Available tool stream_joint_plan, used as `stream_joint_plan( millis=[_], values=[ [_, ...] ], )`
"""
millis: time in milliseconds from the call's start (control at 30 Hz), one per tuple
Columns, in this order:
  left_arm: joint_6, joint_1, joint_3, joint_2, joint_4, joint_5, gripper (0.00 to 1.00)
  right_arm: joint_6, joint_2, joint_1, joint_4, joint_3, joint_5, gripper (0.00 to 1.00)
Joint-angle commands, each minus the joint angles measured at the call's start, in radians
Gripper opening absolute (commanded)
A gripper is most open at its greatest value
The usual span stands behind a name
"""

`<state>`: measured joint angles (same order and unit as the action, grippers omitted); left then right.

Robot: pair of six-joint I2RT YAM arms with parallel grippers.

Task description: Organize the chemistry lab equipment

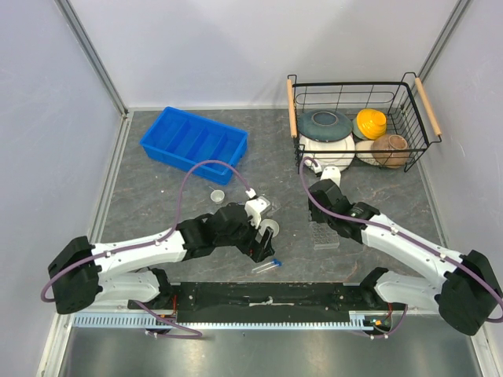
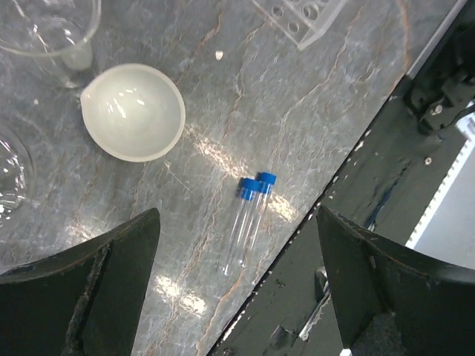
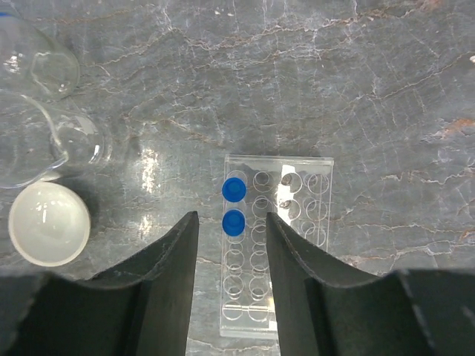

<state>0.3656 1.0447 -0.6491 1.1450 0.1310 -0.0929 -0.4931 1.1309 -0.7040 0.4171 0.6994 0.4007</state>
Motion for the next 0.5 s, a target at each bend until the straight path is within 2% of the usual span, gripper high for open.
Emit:
stream_joint_plan(
  millis=[0,100,233,467],
  values=[
    [-0.036,0.040,-0.027,0.033,0.012,0.090,0.92,0.010,-0.080,-0.012,0.066,0.078,0.040,0.49],
    [-0.028,0.066,-0.015,0.044,0.018,0.149,0.91,0.013,-0.127,-0.017,0.109,0.103,0.049,0.49],
    [-0.021,0.098,-0.003,0.059,0.027,0.176,0.81,0.014,-0.174,-0.020,0.147,0.117,0.058,0.49],
    [0.001,0.179,-0.001,0.101,0.062,0.295,0.79,0.004,-0.227,-0.023,0.184,0.106,0.055,0.49]
  ],
)
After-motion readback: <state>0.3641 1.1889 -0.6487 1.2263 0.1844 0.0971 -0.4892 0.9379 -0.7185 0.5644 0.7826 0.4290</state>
